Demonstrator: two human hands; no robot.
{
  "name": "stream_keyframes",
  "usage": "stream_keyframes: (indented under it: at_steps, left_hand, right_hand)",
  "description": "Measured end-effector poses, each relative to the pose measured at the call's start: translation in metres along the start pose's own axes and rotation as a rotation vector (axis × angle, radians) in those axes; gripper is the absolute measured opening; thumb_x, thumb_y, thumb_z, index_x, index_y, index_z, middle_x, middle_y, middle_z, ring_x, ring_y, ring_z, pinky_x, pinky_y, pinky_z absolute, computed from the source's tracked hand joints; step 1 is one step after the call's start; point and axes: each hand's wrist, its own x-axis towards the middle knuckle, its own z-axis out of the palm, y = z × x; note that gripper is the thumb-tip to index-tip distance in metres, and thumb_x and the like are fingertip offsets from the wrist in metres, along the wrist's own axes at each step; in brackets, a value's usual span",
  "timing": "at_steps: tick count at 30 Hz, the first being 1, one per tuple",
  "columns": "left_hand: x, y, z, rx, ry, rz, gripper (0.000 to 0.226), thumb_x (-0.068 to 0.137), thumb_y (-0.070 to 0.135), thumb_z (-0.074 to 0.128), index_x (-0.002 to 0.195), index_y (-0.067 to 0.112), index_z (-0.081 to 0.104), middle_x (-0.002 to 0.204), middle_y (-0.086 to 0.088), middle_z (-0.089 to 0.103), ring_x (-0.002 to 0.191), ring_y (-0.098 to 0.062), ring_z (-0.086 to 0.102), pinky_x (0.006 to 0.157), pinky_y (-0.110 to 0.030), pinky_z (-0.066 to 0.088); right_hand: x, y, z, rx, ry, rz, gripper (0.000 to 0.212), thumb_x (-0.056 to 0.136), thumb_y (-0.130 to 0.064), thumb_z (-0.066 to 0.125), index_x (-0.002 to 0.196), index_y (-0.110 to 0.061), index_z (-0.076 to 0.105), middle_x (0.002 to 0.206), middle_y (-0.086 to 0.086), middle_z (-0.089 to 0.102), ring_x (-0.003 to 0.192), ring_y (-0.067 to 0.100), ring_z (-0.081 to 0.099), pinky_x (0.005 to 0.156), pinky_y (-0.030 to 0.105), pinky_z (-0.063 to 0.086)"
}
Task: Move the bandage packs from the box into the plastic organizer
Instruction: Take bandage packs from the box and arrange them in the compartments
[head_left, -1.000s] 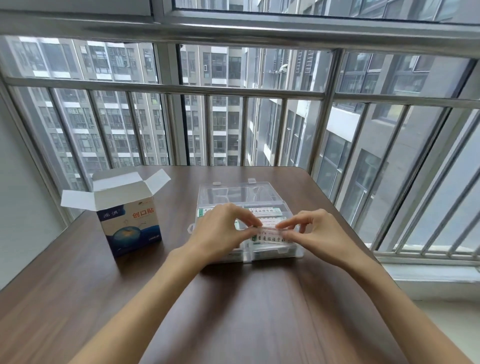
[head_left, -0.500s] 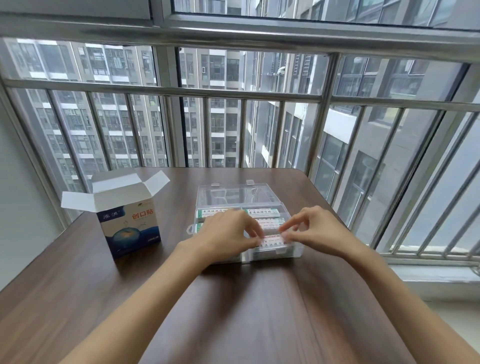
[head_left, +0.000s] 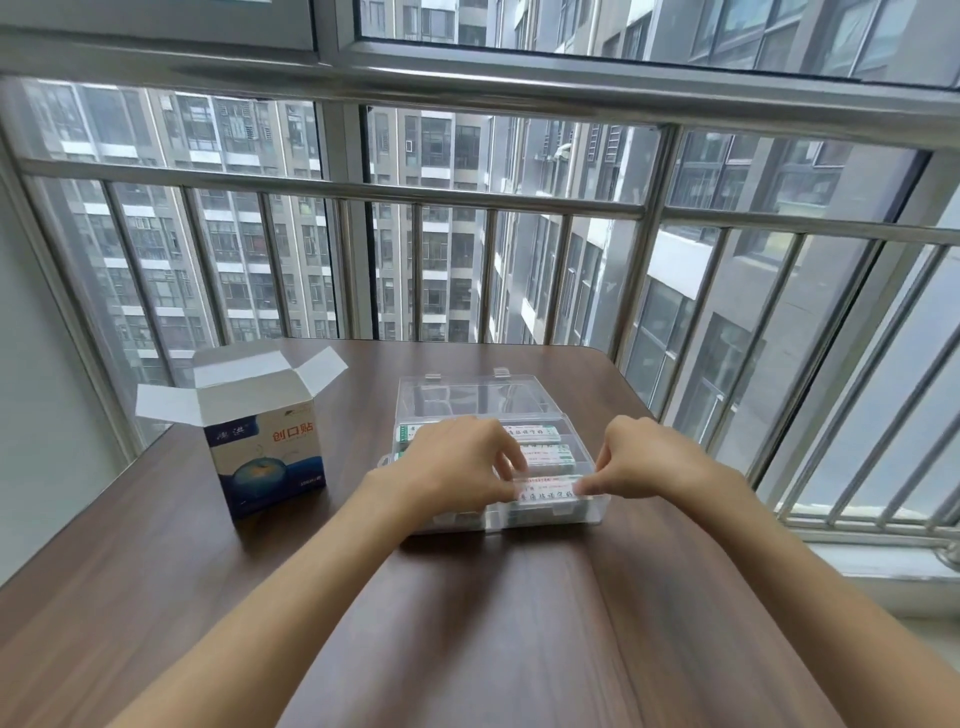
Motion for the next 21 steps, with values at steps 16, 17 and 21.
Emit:
stream_keyframes:
  at_steps: [16,17,21]
  left_hand:
    - [-0.099,-0.131,-0.040,-0.095,1.074,-0.528,0.045,0.083,0.019,0.069,0.126,0.019,0.058,0.133,-0.003,0.055,0.120,-0.029,0.045,0.100,-0.045,0.039]
    - [-0.100,-0.137,-0.037,-0.170,1.068,-0.579,0.053,0.082,0.018,0.069,0.132,0.016,0.052,0.136,-0.006,0.050,0.122,-0.029,0.042,0.103,-0.044,0.036]
    - [-0.103,-0.144,-0.023,-0.886,0.978,-0.696,0.061,0.088,0.023,0.065,0.141,0.011,0.037,0.130,-0.004,0.054,0.125,-0.024,0.047,0.102,-0.037,0.040]
  right_hand:
    - [-0.003,-0.138,0.008,0.213,0.451,-0.697,0.054,0.091,-0.038,0.055,0.142,-0.031,0.038,0.138,-0.001,0.043,0.129,0.017,0.035,0.104,0.034,0.033]
    - [0.000,-0.151,0.014,0.136,0.464,-0.735,0.059,0.093,-0.039,0.052,0.146,-0.032,0.028,0.149,-0.001,0.031,0.137,0.019,0.023,0.110,0.036,0.024]
    - [0.011,-0.180,0.039,-0.034,0.517,-0.780,0.056,0.095,-0.036,0.048,0.146,-0.030,0.027,0.157,0.003,0.015,0.146,0.024,0.003,0.117,0.044,0.004]
